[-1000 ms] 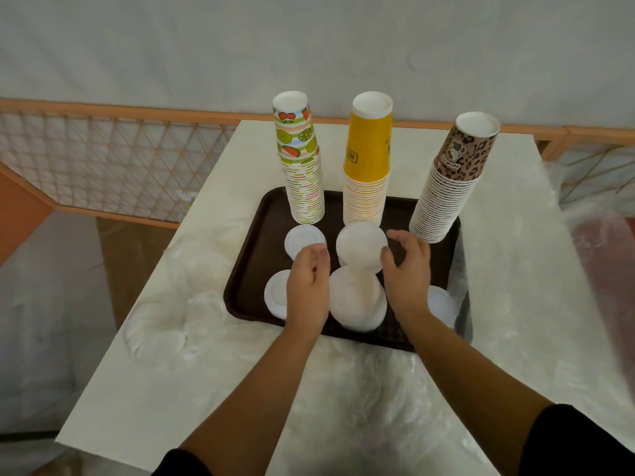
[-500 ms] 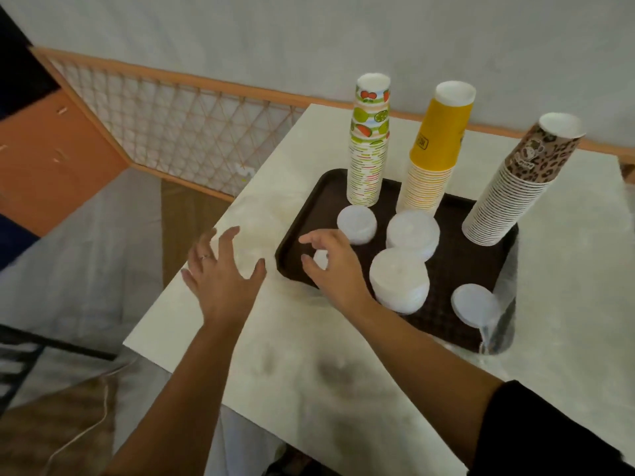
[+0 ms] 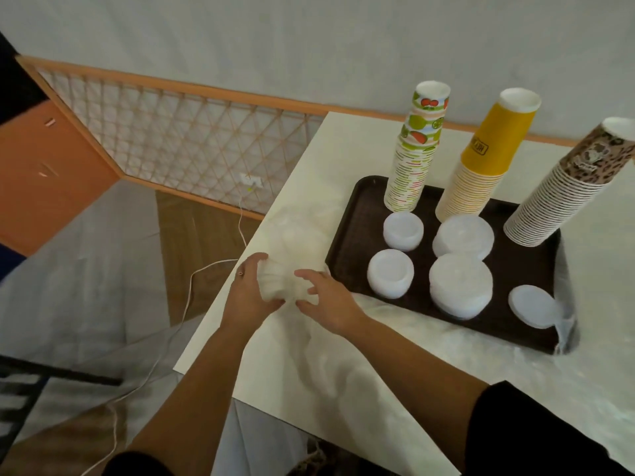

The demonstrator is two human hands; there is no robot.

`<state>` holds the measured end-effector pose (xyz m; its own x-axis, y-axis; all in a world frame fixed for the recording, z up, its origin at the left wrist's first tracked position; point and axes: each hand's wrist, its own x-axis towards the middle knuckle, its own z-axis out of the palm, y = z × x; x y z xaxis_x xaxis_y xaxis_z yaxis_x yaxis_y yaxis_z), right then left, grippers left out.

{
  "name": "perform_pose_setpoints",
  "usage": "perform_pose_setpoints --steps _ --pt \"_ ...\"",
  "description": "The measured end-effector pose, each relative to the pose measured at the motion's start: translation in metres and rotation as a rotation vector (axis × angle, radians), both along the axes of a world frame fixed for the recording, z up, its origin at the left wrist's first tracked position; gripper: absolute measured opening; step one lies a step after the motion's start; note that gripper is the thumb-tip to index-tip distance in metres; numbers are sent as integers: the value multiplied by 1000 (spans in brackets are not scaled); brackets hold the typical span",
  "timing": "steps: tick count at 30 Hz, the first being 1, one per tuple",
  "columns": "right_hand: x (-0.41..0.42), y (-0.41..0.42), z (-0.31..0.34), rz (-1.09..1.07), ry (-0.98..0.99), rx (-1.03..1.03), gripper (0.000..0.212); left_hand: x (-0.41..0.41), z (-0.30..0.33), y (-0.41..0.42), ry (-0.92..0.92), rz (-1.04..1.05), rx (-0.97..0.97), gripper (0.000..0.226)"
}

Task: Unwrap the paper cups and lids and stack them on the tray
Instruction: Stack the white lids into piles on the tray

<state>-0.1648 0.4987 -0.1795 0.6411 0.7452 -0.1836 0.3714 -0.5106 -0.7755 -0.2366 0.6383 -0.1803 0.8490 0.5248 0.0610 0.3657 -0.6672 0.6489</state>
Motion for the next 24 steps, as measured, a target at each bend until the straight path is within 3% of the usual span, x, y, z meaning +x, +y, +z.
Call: perform_pose_setpoints --steps 3,6,10,12,16,20,24 --pt "-5 6 -9 3 26 -27 51 -3 0 10 148 8 -118 84" --pt "-9 8 -12 -11 32 -14 51 -5 3 12 183 -9 -121 80" --pt "-6 -2 2 -120 -12 89 58 -6 29 11 33 48 -194 76" --pt "-2 -11 15 -156 -46 197 66 -5 46 9 -22 14 -352 72" --pt "5 -35 48 -123 33 377 67 -1 80 -5 -76 -95 -882 73" --pt "6 -64 81 -140 204 492 55 8 95 -38 -114 -210 -1098 59" --pt "7 -100 102 -103 289 473 68 19 100 -80 -112 -214 -1339 55"
